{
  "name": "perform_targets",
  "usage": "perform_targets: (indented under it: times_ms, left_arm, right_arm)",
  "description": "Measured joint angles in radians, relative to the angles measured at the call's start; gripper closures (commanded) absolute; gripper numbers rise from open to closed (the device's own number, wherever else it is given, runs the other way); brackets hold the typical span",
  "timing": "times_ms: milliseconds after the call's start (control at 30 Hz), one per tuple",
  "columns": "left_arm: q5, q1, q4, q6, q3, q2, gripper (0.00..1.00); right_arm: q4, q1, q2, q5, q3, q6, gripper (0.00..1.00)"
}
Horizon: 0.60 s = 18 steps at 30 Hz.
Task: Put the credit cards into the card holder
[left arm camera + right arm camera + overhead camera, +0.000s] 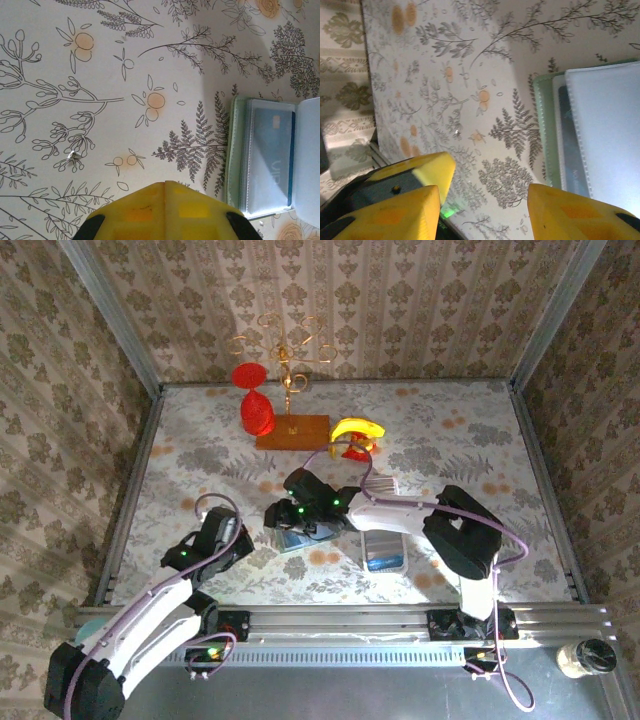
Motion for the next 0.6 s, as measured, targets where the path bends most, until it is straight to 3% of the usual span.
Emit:
perform_targets:
  times_ms: [267,367,500,600]
  left_arm:
    - [0.056,0.020,0.029,0.002,0.037,0.091,0.75]
    - [0.083,0.020,0.058,0.003,0.048,0.128,0.62]
    - [0.121,0.021,0.110,0.007,0.054,0.179,0.58]
    - [0.159,0.027,0.151,0.016,0.068,0.250,0.55]
  right_arm:
    - [-0.093,-0.074,-0.252,0.010,-0.010,-0.186,0.41]
    - [-0.141,-0.132,-0.402,0.032,-0.045,-0.319,0.40]
    - [-0.187,-0.170,-0.598,0.101,-0.145,-0.577,0.35]
    - [-0.237,-0.166,-0.772,0.117,-0.257,-0.876,0.15]
